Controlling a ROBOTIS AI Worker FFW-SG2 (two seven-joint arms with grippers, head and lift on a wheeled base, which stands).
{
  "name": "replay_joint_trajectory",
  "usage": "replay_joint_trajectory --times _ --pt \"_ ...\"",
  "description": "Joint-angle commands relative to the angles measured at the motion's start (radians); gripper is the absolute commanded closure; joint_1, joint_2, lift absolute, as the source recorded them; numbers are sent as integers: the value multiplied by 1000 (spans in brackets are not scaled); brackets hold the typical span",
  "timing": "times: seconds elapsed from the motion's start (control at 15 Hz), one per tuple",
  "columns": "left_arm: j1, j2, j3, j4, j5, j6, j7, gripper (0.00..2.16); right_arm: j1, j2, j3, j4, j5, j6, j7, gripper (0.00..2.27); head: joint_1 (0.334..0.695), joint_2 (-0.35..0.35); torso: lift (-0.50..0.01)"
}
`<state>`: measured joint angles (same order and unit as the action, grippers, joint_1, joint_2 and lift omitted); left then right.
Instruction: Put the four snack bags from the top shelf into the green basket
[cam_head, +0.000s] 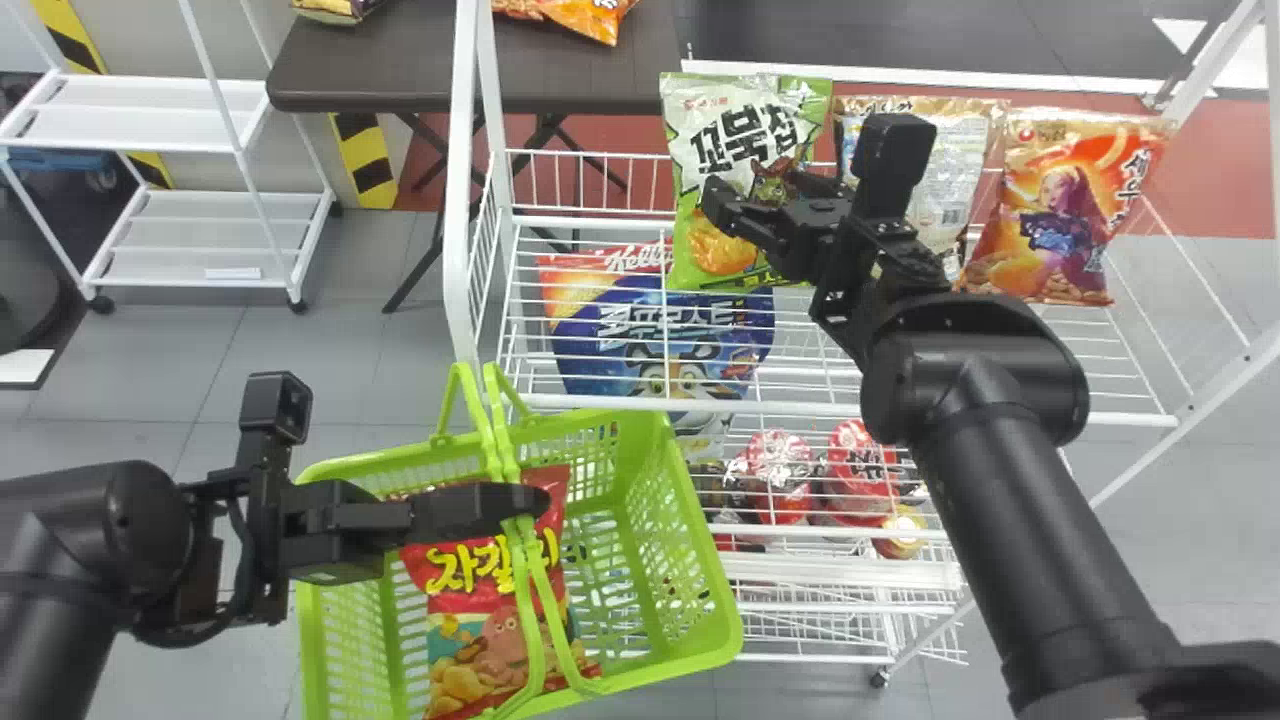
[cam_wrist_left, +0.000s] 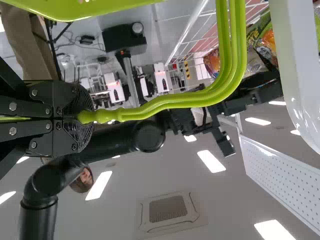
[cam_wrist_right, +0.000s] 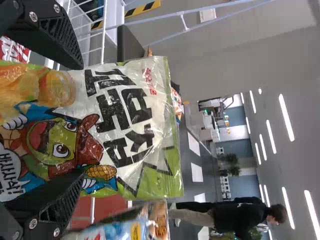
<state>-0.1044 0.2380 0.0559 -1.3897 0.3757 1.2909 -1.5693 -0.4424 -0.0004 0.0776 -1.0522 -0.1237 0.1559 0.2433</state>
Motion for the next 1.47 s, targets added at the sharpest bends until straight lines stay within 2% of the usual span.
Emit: replay_joint_trajectory --times 0.0,0.07,0.13,0.33,0.47,0.73,0.93,1.13,1.4 --pt "3 3 1 1 2 0 -11 2148 -13 1 17 17 16 52 -1 1217 695 -25 0" --pt "3 4 1 1 2 -3 -11 2145 -9 1 19 6 16 58 -1 1990 695 -20 0" --pt "3 6 1 3 5 -3 -11 2145 5 1 28 -15 15 64 -18 2260 695 -16 0" --pt "6 7 2 3 5 -3 -11 2145 53 1 33 -98 21 52 -18 2260 695 -11 0" --pt "8 9 7 1 9 -3 -11 2145 83 1 27 -172 25 73 16 2260 695 -5 0" --pt "14 15 15 1 20 -3 -11 2145 245 1 -49 -508 7 255 79 2260 695 8 0" --pt "14 15 16 1 20 -3 -11 2145 429 -1 -110 -836 -54 475 90 2260 695 -5 0" --pt "9 14 13 1 20 -6 -11 2148 597 -7 -174 -1115 -169 678 90 2260 695 -32 0" --pt "3 11 10 5 19 -6 -11 2145 738 -15 -159 -1313 -277 966 90 2260 695 -26 0"
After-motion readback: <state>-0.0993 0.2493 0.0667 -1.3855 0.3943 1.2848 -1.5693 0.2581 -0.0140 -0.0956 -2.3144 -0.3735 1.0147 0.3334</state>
